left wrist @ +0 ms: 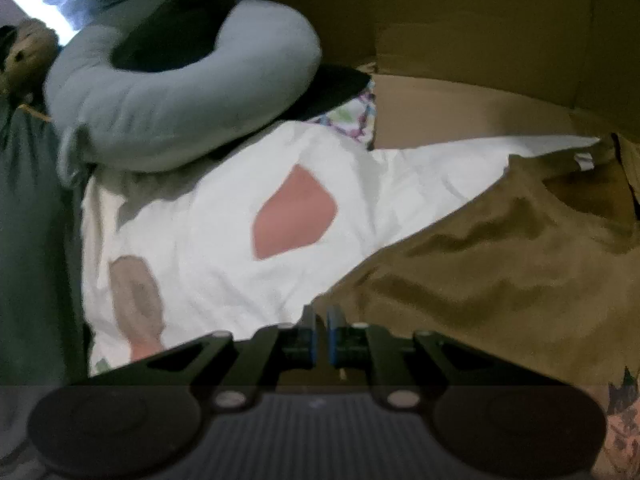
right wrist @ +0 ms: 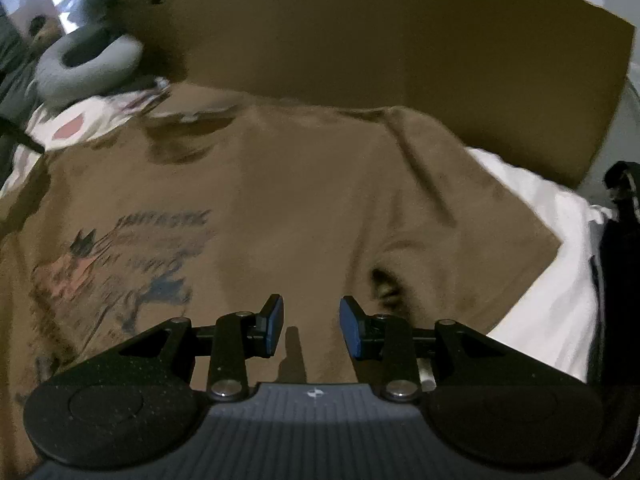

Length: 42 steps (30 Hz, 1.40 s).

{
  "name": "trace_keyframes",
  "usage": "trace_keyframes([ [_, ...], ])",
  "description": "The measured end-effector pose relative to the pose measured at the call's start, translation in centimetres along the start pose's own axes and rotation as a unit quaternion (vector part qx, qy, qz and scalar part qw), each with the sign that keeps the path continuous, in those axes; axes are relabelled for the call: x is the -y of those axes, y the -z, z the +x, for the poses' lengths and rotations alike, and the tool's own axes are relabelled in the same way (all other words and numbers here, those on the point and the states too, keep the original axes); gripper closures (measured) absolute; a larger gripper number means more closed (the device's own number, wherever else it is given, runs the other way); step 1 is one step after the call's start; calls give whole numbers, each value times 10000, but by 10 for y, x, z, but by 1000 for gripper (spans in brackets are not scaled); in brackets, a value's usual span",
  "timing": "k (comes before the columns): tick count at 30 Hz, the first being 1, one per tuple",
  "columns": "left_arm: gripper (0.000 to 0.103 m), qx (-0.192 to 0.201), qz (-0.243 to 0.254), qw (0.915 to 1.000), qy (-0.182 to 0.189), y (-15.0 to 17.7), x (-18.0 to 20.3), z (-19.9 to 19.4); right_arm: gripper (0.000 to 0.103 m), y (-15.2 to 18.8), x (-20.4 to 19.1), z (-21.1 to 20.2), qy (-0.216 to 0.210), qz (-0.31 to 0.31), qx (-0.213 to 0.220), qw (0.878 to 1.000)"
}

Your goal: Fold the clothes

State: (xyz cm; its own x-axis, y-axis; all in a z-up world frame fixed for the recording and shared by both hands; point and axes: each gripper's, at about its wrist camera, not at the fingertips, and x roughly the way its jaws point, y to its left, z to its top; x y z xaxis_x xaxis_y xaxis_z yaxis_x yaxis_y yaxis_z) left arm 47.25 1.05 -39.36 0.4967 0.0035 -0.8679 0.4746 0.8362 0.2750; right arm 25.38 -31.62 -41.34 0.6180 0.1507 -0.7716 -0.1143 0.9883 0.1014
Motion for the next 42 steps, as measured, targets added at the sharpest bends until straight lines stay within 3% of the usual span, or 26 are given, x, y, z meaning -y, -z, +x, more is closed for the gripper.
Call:
trace_keyframes([
  [2,82,-20,33,10000,-27,-4,5,7,65,-6,10,2,82,37,71,9999],
  [5,79,-69,-7,10000,-28,-6,6,18,65,-18,27,7,245,69,190,9995],
  [9,78,-194,37,9998,-74,-9,9,31,65,-39,48,16,462,30,317,9984],
  [13,78,-285,155,9994,-98,-10,12,37,54,-68,57,29,645,-373,476,9961],
  [18,78,-396,309,9987,-59,-8,13,42,53,-98,60,60,575,-432,382,9967],
  [29,93,-212,450,9988,2,-4,14,41,55,-148,64,117,599,-407,103,9973],
  [30,94,-163,436,9989,-3,-4,13,40,60,-150,64,120,616,-439,57,9971],
  [31,95,-109,408,9991,-17,-4,12,39,80,-151,64,123,632,-471,11,9969],
  [32,96,-56,387,9992,-34,-4,11,38,89,-152,65,125,648,-502,-35,9966],
  [34,96,70,399,9991,-122,-5,10,34,98,-154,66,125,667,-563,6,9962],
  [42,97,218,346,9984,-397,-13,6,33,99,-161,60,124,833,-752,135,9936],
])
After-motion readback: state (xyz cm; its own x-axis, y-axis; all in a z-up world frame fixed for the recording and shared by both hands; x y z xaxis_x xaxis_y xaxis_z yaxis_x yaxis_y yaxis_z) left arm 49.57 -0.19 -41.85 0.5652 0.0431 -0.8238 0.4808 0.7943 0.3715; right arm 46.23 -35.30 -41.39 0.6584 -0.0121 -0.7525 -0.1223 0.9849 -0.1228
